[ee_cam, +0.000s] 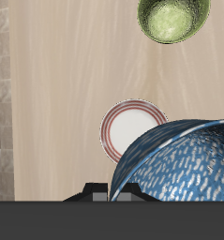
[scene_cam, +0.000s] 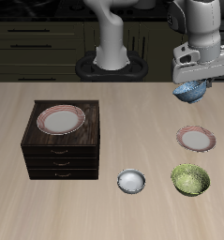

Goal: Place the blue bowl onto the plate that is on the left side of the table

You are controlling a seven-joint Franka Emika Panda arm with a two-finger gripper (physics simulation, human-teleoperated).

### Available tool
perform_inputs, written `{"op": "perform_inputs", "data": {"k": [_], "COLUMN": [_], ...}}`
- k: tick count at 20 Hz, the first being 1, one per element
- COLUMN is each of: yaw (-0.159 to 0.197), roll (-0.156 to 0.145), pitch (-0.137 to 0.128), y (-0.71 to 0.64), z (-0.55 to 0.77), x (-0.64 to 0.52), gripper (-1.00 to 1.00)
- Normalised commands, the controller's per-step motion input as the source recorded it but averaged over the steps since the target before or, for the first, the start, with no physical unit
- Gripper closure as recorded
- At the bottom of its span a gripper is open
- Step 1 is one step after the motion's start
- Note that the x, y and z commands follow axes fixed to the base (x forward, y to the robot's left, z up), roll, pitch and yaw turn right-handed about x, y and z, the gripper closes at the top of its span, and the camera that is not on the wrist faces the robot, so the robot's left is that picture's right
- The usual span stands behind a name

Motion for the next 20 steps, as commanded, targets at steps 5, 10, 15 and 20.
{"op": "perform_inputs", "data": {"k": [5,10,15,20], "yaw": [0.032,0.004,0.025,0.004], "roll": [-0.066,-0.012,-0.083,-0.051], "pitch": [-0.019,0.032,-0.027,0.035], "y": [0.22,0.17,-0.16,-0.08], "z": [0.00,-0.12,0.01,-0.15], "x": [0.11,0.06,0.16,0.16], "gripper": [1.00,1.00,1.00,1.00]}}
